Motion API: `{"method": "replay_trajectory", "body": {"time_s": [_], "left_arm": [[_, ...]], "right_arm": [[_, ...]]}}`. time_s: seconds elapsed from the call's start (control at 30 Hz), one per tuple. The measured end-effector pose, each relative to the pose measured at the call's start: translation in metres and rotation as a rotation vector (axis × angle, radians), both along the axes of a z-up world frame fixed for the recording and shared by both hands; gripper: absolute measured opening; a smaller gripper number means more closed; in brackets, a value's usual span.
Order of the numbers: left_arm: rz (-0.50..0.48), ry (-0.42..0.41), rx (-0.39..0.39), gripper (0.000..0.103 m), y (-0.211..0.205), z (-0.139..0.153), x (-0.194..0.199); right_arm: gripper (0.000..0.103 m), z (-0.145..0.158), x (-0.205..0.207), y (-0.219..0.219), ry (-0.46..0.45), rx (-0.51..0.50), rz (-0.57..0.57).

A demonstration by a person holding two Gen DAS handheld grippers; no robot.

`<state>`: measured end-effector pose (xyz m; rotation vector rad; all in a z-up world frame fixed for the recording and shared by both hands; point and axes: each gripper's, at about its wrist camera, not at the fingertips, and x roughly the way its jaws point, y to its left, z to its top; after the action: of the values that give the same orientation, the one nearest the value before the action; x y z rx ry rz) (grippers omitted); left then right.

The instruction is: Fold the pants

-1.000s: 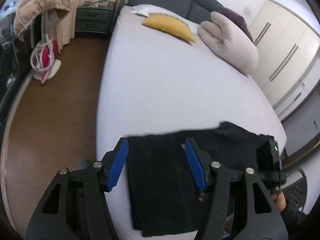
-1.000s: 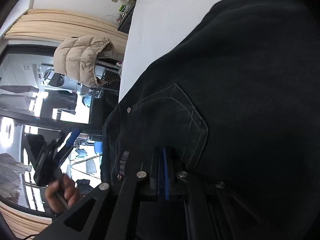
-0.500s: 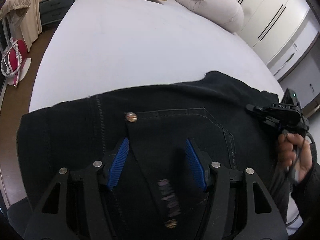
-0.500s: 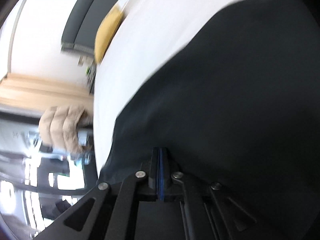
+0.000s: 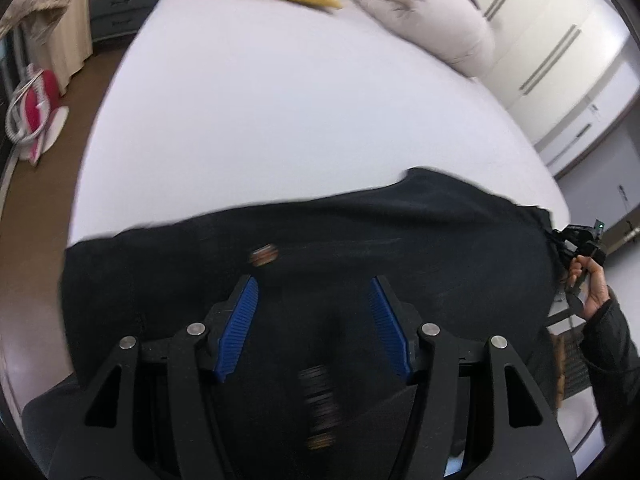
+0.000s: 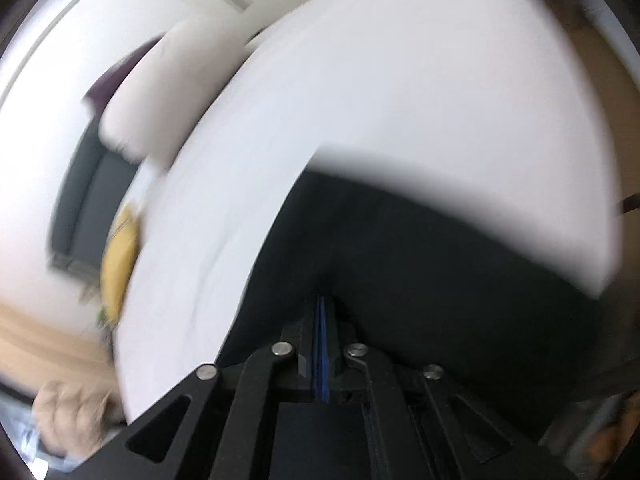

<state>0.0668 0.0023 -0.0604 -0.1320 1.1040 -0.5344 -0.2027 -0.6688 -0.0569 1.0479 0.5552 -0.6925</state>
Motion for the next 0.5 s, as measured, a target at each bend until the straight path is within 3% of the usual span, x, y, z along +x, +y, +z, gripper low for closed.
{"method": "replay_trajectory", "body": {"time_s": [0.1,0.23,0.33,0.4,0.47,0.5], "left_arm": [[-0.087,0.025,-0.066,0.057,-0.052,0.006,0.003],[-0.263,0.063,-0.066,0.057,-0.153,0.000,0.004],[-0.336,0.112,-0.029,0.057,-0.211,-0.023,0.013],[-0.340,0.123,0.011,0.057,-0.230,-0.040,0.023],[-0.327,0.122,-0.005,0.057,-0.235,-0.049,0.035],[-0.319,0.134,-0.023,0.057,-0.233,-0.052,0.039]], "right_arm": [[0.009,0.019,-0.020,-0.006,-0.157,0.045,0.077],[0.008,0.010,0.015,0.090,-0.249,0.174,0.408],[0.008,-0.024,0.045,0.152,-0.215,0.272,0.570],[0.000,-0.045,0.058,0.165,-0.195,0.303,0.559],[0.000,-0.057,0.061,0.144,-0.265,0.351,0.520],[0.000,-0.054,0.059,0.131,-0.270,0.321,0.496]]}}
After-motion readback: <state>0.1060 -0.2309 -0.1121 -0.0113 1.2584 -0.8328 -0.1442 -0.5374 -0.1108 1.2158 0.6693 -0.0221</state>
